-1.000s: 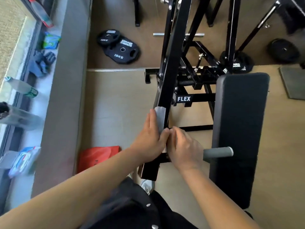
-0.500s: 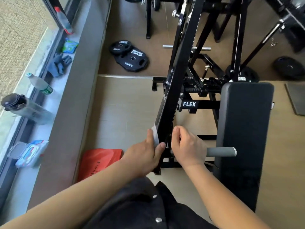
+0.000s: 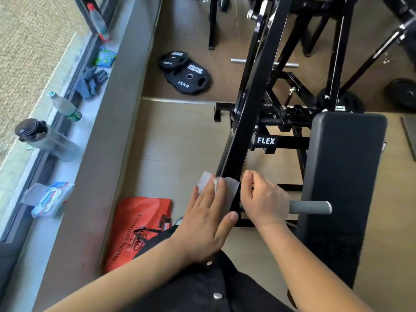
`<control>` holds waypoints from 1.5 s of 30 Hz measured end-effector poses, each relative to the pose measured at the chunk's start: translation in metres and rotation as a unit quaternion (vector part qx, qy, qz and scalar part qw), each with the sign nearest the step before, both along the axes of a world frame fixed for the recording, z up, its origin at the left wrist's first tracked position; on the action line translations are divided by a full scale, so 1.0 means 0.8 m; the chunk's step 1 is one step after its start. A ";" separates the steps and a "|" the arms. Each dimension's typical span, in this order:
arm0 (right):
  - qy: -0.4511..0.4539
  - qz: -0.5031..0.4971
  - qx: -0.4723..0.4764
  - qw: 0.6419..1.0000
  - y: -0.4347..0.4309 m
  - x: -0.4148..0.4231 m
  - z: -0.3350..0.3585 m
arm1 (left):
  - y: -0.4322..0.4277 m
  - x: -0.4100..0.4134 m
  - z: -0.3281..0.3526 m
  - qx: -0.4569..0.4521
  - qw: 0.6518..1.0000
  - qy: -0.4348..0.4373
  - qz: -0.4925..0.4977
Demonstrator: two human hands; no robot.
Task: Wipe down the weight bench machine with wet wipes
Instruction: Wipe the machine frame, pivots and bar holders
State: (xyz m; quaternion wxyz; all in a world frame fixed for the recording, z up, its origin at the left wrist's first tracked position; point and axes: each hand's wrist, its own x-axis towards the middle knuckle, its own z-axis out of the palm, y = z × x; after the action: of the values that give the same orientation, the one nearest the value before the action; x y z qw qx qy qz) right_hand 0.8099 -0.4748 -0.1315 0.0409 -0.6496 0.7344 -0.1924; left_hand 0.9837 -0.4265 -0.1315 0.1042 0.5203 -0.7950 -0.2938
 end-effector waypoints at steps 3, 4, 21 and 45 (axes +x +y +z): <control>-0.004 0.003 0.001 1.000 0.002 -0.003 -0.001 | 0.015 0.002 0.006 0.000 0.998 0.061 0.012; -0.007 0.006 0.000 1.000 0.002 -0.003 -0.001 | 0.022 0.003 0.008 0.007 0.996 0.087 0.027; -0.350 -0.088 0.135 0.923 -0.016 -0.024 0.026 | -0.190 -0.044 0.012 0.004 0.998 0.015 -0.062; -0.358 -0.172 -0.026 0.917 -0.178 0.056 0.048 | -0.396 -0.020 0.030 -0.028 0.964 0.196 -0.176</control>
State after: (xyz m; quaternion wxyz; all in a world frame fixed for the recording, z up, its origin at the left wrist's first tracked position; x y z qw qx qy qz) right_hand 0.8550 -0.6171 -0.0930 0.2505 -0.4018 0.7655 -0.4357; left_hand 0.9677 -0.7432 -0.1077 0.2192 0.3008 -0.8461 -0.3816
